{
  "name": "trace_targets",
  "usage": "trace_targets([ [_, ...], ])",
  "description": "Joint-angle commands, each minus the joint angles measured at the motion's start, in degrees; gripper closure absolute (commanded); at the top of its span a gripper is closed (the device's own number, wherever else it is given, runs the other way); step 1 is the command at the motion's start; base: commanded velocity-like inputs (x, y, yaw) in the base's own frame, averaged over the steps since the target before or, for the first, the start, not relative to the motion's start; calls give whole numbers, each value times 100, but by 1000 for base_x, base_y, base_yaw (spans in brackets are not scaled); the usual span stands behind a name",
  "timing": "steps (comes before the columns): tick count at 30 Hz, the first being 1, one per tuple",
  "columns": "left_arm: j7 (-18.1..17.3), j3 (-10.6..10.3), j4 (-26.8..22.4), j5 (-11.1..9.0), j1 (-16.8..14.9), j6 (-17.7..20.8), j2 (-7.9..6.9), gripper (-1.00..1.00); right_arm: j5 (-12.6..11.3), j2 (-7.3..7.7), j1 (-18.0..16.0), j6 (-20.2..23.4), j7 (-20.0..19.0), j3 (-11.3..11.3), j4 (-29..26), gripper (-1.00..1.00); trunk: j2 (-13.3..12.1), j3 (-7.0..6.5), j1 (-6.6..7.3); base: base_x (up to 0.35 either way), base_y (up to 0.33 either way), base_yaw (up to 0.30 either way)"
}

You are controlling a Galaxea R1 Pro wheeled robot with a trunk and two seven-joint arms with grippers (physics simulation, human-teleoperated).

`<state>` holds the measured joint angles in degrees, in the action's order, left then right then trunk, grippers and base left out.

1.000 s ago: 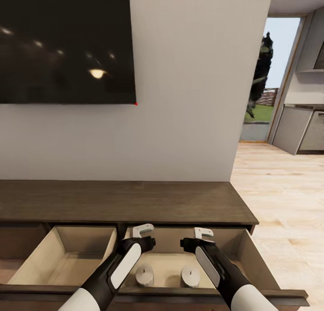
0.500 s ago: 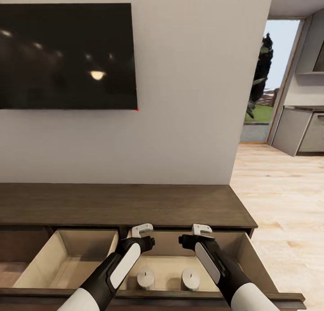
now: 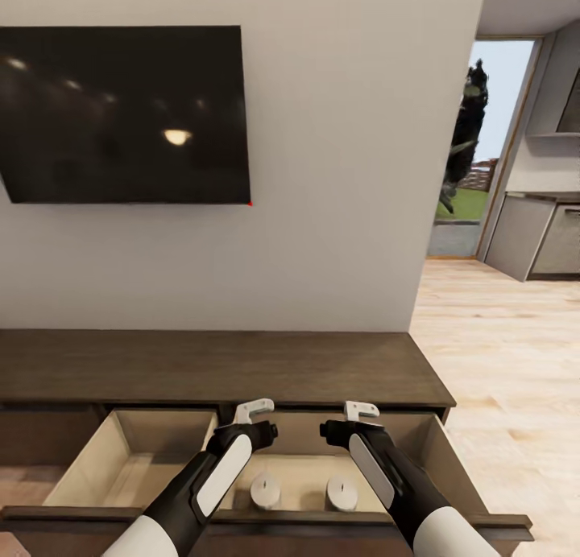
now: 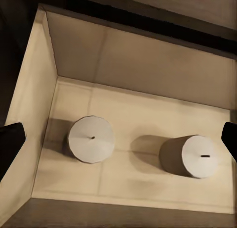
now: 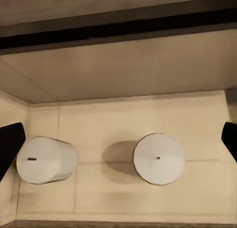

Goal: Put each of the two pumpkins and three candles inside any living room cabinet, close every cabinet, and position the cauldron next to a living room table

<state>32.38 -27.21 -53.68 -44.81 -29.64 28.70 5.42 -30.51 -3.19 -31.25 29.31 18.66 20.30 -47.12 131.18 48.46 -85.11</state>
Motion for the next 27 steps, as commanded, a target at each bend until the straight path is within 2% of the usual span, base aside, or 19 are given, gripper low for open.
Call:
trace_targets([
  [1, 54, -13, -17, -54, -5, 4, -5, -100, -60, 3, -4, 10, 57, 18, -8, -100, 3, 6, 3, -211, 2, 0],
  [11, 40, -13, -141, -55, 2, 11, -20, -100, -60, 3, -4, 8, 51, 18, 0, -100, 3, 6, 3, -272, -27, 0],
  [27, 32, -30, -142, -40, 2, 12, -15, -100, -60, 3, -4, 5, 50, 18, 1, -100, 3, 6, 3, -260, -190, 0],
])
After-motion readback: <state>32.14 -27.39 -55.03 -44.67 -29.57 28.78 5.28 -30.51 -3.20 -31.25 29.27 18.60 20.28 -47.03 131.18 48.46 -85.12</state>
